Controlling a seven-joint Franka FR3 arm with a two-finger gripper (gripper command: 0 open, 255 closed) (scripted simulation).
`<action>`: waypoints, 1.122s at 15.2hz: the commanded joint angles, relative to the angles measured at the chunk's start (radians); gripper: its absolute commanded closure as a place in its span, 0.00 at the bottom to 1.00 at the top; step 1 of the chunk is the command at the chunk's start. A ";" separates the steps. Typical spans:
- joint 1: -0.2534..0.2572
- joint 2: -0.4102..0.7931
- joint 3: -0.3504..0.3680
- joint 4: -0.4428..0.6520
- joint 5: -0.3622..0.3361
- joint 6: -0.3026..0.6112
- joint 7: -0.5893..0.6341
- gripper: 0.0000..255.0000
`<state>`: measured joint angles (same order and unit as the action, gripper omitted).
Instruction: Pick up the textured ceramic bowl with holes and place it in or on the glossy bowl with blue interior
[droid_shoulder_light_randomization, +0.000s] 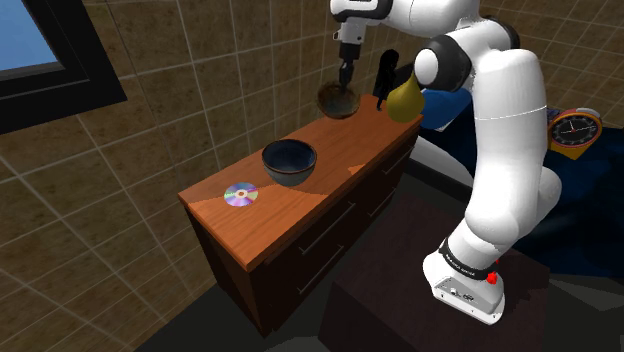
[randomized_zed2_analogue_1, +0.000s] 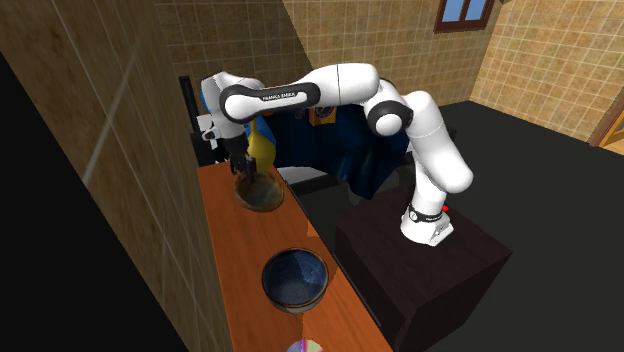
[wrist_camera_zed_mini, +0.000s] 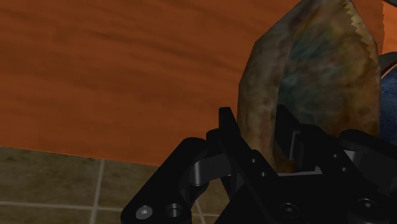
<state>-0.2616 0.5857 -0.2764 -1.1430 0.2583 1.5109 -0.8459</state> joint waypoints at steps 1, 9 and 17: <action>-0.006 0.007 0.000 0.040 0.001 -0.033 0.003 1.00; 0.129 -0.150 0.025 -0.181 -0.020 0.052 0.128 1.00; 0.259 -0.254 0.074 -0.311 -0.031 0.110 0.290 1.00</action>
<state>-0.0189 0.3422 -0.2095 -1.4445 0.2277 1.6163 -0.5792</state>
